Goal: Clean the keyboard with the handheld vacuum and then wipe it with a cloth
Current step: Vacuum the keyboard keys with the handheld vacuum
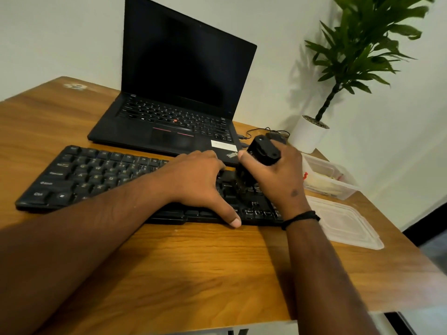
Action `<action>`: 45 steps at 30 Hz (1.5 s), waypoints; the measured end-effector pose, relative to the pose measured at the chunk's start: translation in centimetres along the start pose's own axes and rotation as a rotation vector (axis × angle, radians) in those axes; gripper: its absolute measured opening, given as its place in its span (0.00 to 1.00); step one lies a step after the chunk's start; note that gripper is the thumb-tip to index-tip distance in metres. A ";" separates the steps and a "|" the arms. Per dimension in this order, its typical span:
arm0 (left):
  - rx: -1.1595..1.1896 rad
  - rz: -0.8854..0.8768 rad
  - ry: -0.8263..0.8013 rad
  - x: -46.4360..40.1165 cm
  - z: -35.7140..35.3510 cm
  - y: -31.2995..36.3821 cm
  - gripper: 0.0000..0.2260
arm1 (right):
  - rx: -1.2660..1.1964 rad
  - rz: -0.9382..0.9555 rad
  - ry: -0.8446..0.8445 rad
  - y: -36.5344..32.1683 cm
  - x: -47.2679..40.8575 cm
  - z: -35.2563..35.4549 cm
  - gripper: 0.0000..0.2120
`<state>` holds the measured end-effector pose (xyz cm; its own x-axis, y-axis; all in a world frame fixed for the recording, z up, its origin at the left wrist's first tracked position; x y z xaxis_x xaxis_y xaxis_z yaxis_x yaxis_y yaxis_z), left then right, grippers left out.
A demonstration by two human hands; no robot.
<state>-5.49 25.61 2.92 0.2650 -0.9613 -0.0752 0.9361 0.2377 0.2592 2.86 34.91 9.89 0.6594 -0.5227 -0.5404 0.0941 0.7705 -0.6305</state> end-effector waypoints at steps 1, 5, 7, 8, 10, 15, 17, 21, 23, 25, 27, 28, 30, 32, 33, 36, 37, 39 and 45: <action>0.002 0.003 0.003 0.0 0.0 0.0 0.53 | 0.000 0.022 0.026 -0.3 0.0 0.2 0.16; 0.017 0.005 0.013 -0.2 -0.1 -0.3 0.53 | 0.014 -0.031 -0.166 0.2 0.1 -1.9 0.15; 0.034 -0.004 0.027 -0.3 -0.2 -0.4 0.47 | -0.035 -0.083 -0.193 0.8 0.0 -1.7 0.15; 0.036 -0.007 0.032 -0.4 -0.2 -0.4 0.46 | -0.045 -0.078 -0.180 0.8 0.0 -1.3 0.16; 0.025 -0.006 0.020 -0.4 -0.2 -0.4 0.49 | -0.019 -0.042 -0.153 0.5 -0.1 -1.0 0.16; 0.006 -0.002 -0.008 -0.3 -0.3 -0.1 0.54 | 0.095 -0.044 -0.051 1.0 -0.3 -1.1 0.15; 0.008 0.004 -0.011 -0.2 -0.3 -0.2 0.53 | 0.051 -0.044 0.022 0.9 -0.3 -0.1 0.15; 0.002 0.010 -0.005 -0.2 -0.3 -0.3 0.53 | 0.029 -0.063 -0.060 0.8 -0.3 -0.9 0.17; 0.002 0.008 -0.005 -0.2 -0.4 -0.3 0.55 | 0.138 -0.047 -0.048 0.4 -0.4 -1.7 0.19; 0.005 0.005 -0.007 -0.3 -0.3 -0.3 0.55 | 0.177 -0.025 0.053 0.2 -0.4 -0.9 0.19; 0.013 0.003 -0.002 -0.2 -0.3 -0.3 0.53 | 0.117 -0.034 0.110 0.5 -0.3 0.5 0.17; 0.017 0.001 -0.002 -0.2 -0.3 -0.3 0.52 | 0.074 -0.043 0.079 0.8 -0.3 0.7 0.16; 0.014 0.000 -0.002 -0.2 -0.4 -0.2 0.53 | 0.060 -0.038 -0.032 0.9 -0.3 -0.2 0.16; 0.013 0.001 -0.002 -0.2 -0.4 -0.2 0.53 | 0.147 -0.021 -0.050 0.7 -0.4 -1.2 0.17; 0.014 0.001 -0.007 -0.2 -0.4 -0.1 0.54 | 0.184 -0.020 -0.020 0.6 -0.5 -1.3 0.17; 0.015 0.003 -0.013 -0.2 -0.4 -0.1 0.54 | 0.145 -0.019 0.107 0.8 -0.3 0.4 0.16; 0.014 0.002 -0.011 -0.2 -0.3 -0.1 0.53 | 0.106 -0.029 0.114 1.1 -0.3 1.0 0.15; 0.007 -0.002 -0.010 -0.2 -0.4 0.0 0.53 | 0.120 -0.058 0.065 1.7 -0.4 1.1 0.15; 0.013 0.004 -0.015 -0.1 -0.4 0.0 0.54 | 0.220 -0.024 0.143 1.3 -0.4 0.8 0.16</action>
<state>-5.44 25.76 2.53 0.2654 -0.9623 -0.0596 0.9317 0.2401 0.2725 3.34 36.46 9.74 0.5444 -0.5763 -0.6095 0.2787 0.8096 -0.5166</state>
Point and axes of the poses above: each hand's wrist, its own x-axis away from the middle knuckle, its own z-axis out of the back of the hand, y = z × x, the point moved 10 cm from there along -x, towards the middle knuckle, and after that the axes turned 9 degrees about -z, right-handed, at the moved point
